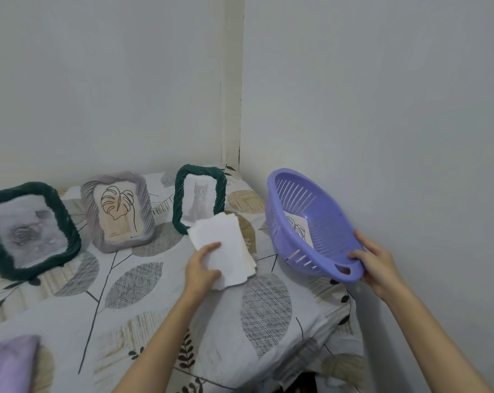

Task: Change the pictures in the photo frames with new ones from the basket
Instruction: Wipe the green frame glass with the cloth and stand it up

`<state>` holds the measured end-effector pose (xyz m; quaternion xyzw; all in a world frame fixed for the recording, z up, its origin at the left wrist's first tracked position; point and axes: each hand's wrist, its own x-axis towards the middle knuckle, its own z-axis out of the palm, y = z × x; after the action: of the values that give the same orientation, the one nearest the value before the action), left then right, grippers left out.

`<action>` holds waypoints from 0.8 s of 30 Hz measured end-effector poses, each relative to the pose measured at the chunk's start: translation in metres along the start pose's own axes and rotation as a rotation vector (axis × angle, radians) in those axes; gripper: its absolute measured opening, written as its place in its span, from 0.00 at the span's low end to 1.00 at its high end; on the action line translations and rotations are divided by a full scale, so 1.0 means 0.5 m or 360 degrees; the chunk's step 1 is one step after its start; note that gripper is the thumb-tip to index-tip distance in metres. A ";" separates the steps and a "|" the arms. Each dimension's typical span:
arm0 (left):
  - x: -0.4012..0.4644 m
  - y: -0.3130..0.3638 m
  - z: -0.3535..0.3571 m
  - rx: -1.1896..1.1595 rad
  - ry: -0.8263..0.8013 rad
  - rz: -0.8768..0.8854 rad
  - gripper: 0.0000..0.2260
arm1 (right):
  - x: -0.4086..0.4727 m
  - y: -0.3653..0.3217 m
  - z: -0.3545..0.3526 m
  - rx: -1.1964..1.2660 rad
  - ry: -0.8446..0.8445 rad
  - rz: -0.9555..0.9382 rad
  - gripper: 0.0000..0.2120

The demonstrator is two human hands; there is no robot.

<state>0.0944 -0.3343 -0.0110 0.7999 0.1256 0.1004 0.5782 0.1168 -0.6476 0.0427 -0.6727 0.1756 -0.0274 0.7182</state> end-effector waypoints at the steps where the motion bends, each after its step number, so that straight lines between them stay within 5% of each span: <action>1: 0.004 -0.001 -0.022 -0.0060 0.0049 0.0008 0.29 | -0.001 0.001 0.001 -0.0053 -0.0014 -0.0014 0.28; 8: 0.006 0.079 -0.134 -0.0531 0.0164 0.0218 0.31 | -0.025 0.020 0.048 -0.0819 -0.0120 -0.0366 0.28; 15: -0.027 0.156 -0.129 -0.0637 -0.0197 0.0338 0.34 | -0.045 0.022 0.090 -0.1019 -0.0303 -0.0389 0.26; 19: -0.040 0.159 -0.093 -0.0613 -0.0399 0.0268 0.41 | -0.094 -0.001 0.118 -0.0932 0.0085 -0.1000 0.18; 21: -0.045 0.158 -0.069 -0.0524 -0.0414 0.0249 0.46 | -0.148 -0.027 0.155 -0.0546 -0.0108 -0.1244 0.15; 24: -0.058 0.164 -0.033 -0.0488 -0.0440 0.0331 0.45 | -0.206 -0.052 0.213 -0.0421 -0.0711 -0.1194 0.18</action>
<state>0.0687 -0.3533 0.0714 0.7174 -0.0548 0.0669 0.6913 0.0564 -0.5197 0.0938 -0.7652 -0.2375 -0.1173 0.5868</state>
